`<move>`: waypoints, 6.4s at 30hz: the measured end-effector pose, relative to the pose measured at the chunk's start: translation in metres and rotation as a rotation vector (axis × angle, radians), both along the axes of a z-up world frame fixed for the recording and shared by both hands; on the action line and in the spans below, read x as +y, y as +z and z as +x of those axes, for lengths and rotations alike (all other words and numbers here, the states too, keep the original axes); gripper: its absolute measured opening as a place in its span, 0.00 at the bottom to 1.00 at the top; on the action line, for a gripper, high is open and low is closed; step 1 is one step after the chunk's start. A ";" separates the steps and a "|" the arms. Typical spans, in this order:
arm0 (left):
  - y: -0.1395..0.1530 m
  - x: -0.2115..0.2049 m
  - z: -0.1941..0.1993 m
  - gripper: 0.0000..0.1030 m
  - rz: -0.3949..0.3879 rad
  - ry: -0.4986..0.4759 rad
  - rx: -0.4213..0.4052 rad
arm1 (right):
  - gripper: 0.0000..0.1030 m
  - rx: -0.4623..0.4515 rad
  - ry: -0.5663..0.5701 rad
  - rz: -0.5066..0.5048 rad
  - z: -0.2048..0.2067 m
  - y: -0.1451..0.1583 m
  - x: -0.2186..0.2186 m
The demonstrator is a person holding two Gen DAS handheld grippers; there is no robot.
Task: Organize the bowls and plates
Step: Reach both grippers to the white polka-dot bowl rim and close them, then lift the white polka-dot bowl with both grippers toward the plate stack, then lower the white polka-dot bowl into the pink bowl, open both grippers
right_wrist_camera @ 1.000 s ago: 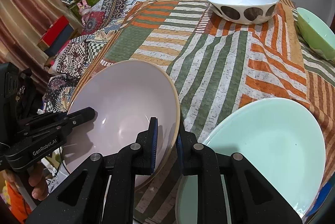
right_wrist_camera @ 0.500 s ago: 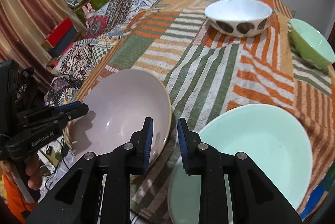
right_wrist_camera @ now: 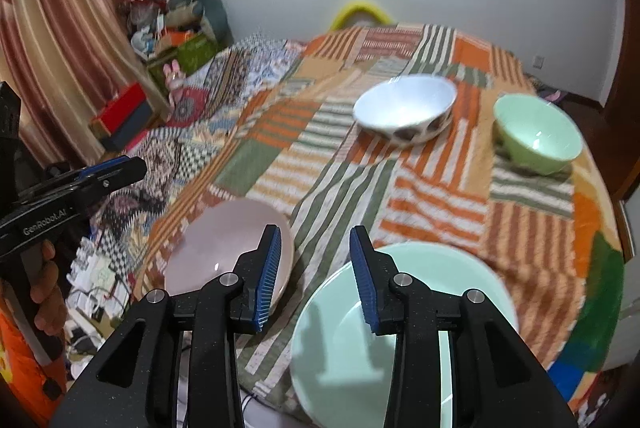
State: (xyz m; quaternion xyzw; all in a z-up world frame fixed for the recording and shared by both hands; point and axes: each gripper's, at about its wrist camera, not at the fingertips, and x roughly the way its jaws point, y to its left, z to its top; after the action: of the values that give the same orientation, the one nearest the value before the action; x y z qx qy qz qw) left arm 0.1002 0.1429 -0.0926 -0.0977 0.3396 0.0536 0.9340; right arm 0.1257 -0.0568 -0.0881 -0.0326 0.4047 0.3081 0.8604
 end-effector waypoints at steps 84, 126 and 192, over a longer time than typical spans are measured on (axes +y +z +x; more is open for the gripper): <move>-0.074 -0.045 0.217 0.16 -0.088 -0.162 0.202 | 0.20 0.056 -0.171 -0.016 0.152 -0.015 -0.016; -0.021 -0.031 0.024 0.16 -0.080 -0.070 0.084 | 0.22 -0.009 -0.054 0.084 0.027 0.016 0.008; -0.131 0.019 -0.008 0.16 -0.063 0.089 0.319 | 0.23 0.215 0.115 -0.100 -0.010 -0.071 0.075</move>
State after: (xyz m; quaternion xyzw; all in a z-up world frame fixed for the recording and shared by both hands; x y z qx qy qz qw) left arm 0.0921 0.1620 -0.2235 -0.1324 0.4805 0.0992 0.8613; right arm 0.1156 0.0180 -0.1589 -0.0655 0.5068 0.3381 0.7903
